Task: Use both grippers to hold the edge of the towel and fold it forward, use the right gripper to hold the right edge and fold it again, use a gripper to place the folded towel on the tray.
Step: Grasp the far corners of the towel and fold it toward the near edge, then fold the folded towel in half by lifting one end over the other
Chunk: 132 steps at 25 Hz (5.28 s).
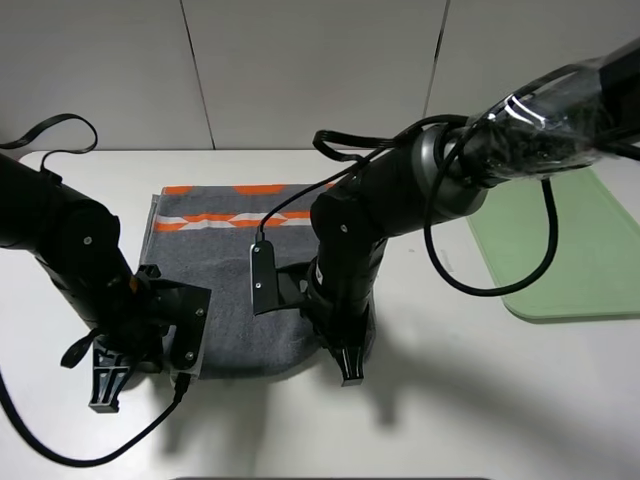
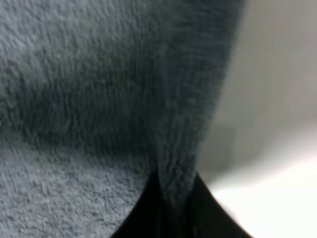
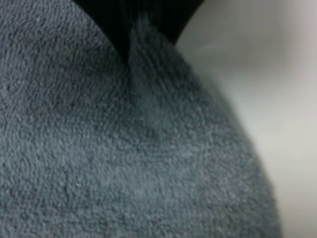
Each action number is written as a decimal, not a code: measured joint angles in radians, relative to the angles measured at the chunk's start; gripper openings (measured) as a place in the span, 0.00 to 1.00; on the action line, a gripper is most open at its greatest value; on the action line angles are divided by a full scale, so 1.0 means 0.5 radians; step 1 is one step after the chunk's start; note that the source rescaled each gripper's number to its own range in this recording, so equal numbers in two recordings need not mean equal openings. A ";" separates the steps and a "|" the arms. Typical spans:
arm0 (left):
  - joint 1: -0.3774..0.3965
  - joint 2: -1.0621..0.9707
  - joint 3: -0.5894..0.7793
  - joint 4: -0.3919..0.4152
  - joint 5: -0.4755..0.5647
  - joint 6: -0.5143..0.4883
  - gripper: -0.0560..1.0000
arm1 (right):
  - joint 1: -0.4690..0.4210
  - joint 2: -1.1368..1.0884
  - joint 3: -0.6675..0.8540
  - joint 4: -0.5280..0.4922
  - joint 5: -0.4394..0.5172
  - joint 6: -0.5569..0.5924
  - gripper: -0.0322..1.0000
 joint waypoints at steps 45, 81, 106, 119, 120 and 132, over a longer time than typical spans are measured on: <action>-0.018 -1.580 -0.003 -0.263 1.101 -0.202 0.05 | 0.030 -1.027 -0.001 0.267 0.942 0.467 0.03; 0.215 -0.925 -0.003 0.222 0.256 -0.450 0.05 | 0.006 -0.651 -0.330 -0.152 0.734 0.511 0.03; 0.228 -0.576 -0.001 0.533 -0.162 -0.819 0.21 | -0.112 -0.500 -0.332 -0.312 0.549 0.511 0.06; 0.248 -0.569 0.018 0.595 -0.080 -0.945 0.99 | -0.137 -0.500 -0.332 -0.660 0.549 0.905 1.00; 0.248 -0.569 0.018 0.595 -0.080 -0.945 1.00 | -0.137 -0.500 -0.332 -0.663 0.547 0.908 1.00; 0.248 -1.032 0.019 0.597 0.058 -0.991 1.00 | -0.137 -0.568 -0.332 -0.645 0.554 0.940 1.00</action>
